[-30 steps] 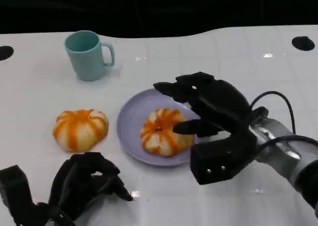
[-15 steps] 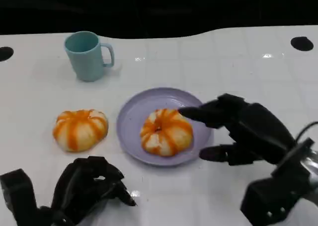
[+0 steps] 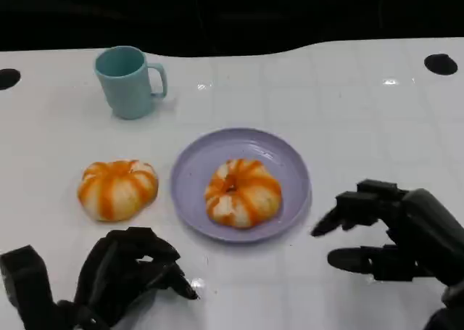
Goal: Grasp the bread from the table and place it into the plate.
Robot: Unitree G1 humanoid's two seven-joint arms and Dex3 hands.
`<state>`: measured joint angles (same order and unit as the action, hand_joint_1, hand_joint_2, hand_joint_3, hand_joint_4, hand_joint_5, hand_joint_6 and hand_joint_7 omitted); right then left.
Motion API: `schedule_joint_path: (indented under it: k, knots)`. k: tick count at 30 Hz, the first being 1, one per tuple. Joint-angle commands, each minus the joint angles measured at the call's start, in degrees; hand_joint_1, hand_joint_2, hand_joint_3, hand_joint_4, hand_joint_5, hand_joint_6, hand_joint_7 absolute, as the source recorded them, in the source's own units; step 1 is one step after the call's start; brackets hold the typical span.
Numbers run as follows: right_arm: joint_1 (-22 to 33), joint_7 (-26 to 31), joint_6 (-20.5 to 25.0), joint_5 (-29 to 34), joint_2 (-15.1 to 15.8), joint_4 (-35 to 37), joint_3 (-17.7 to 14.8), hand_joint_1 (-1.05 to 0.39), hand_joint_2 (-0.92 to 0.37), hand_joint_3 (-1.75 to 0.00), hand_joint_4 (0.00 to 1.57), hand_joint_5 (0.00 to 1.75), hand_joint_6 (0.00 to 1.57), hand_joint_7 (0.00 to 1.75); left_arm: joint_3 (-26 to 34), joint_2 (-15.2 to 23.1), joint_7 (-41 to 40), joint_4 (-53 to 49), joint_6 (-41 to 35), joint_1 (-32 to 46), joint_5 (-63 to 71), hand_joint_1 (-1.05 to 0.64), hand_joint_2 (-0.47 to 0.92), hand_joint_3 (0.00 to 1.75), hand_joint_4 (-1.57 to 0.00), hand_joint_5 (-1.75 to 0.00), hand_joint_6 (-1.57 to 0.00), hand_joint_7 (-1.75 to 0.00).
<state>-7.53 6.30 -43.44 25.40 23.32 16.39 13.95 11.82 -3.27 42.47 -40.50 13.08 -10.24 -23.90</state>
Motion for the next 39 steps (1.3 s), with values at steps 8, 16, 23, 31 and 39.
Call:
schedule_joint_path:
  k: [8, 16, 23, 31, 39]
  knots:
    - [4.6, -1.68, -1.38, -1.52, 0.08, 2.16, -2.25, -0.41, -0.92, -0.1, 0.75, 1.68, 0.67, 1.44, 0.44, 1.09, 0.86, 1.03, -0.48, 0.47, -1.01, -1.05, 0.61, 0.0, -1.57, -0.6, -1.57, -0.37]
    - [5.11, -2.59, -2.09, -3.6, -1.96, 5.15, -2.22, -0.42, -0.92, -0.13, 0.75, 1.75, 0.66, 1.59, 0.31, 1.48, 0.73, 1.93, -1.37, 0.92, -1.03, -1.05, 0.6, 0.0, -1.57, -0.6, -1.57, -0.37]
    - [5.14, -4.47, -2.94, -6.46, -2.97, 6.65, -2.77, -0.4, -0.92, -0.12, 0.77, 1.75, 0.63, 1.68, 0.34, 1.35, 0.3, 2.82, -2.3, 1.29, -1.24, -1.05, 0.6, 0.0, -1.57, -0.6, -1.57, -0.37]
    - [4.23, -4.54, -3.46, -6.63, -3.92, 8.42, -3.28, -0.42, -0.92, -0.12, 0.77, 1.75, 0.62, 1.71, 0.67, 1.98, 0.97, 1.03, -0.92, 0.3, -0.84, -1.05, 0.61, 0.01, -1.57, -0.59, -1.57, -0.36]
    - [3.5, -3.88, -4.49, -5.17, -4.23, 9.69, -3.42, -0.43, -0.92, -0.12, 0.77, 1.75, 0.62, 1.7, 0.63, 2.27, 0.47, 0.39, -0.84, -0.21, -0.79, -1.05, 0.6, 0.0, -1.57, -0.6, -1.57, -0.37]
